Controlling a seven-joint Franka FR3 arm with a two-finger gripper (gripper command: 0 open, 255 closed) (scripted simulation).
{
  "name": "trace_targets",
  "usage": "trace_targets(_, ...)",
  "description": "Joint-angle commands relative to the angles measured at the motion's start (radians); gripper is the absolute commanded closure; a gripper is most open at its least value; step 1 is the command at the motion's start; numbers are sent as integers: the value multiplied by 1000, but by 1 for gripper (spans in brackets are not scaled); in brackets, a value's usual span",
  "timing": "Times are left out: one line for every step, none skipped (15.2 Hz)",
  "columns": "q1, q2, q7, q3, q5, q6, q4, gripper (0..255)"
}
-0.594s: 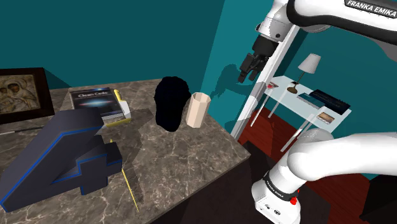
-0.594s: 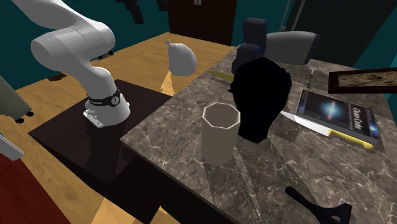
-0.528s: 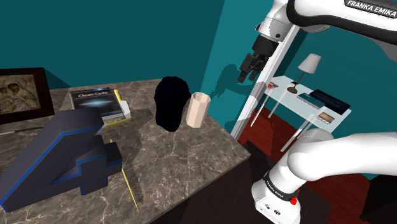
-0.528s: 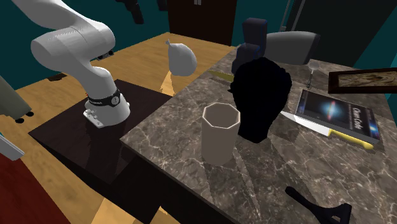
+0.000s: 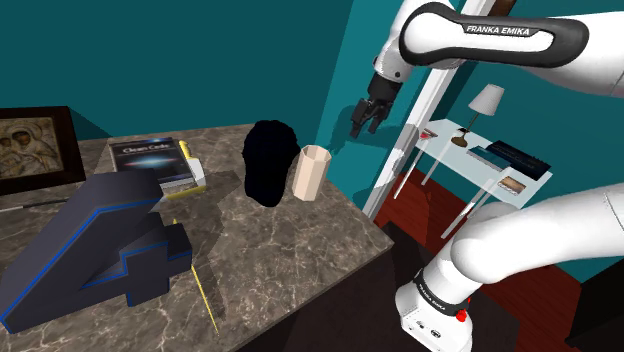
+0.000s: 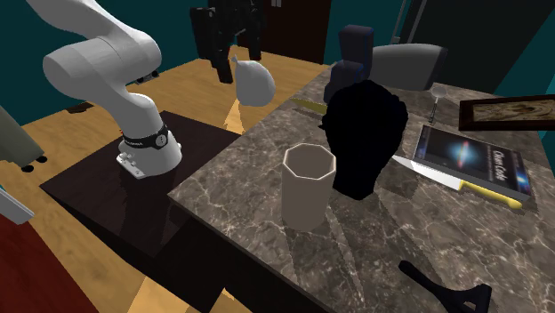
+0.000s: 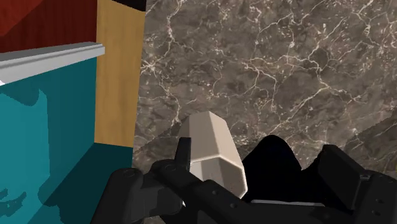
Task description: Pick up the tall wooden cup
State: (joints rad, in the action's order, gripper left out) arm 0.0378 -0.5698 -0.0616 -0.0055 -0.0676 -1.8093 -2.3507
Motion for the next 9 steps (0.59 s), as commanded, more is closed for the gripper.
trace_targets(4,61,-4,0,9,-58,-2,0)
trace_targets(7,94,-7,-2,14,-85,3,0)
trace_targets(9,129,-10,-3,19,-110,9,0)
trace_targets(12,164,-12,-4,24,-135,17,0)
trace_targets(14,199,-14,-5,29,-159,26,0)
trace_targets(17,235,-16,-7,34,-182,36,0)
trace_targets(19,271,-17,-8,39,-204,47,0)
trace_targets(22,308,-19,-9,44,-226,60,0)
trace_targets(24,345,-20,-11,49,-246,74,0)
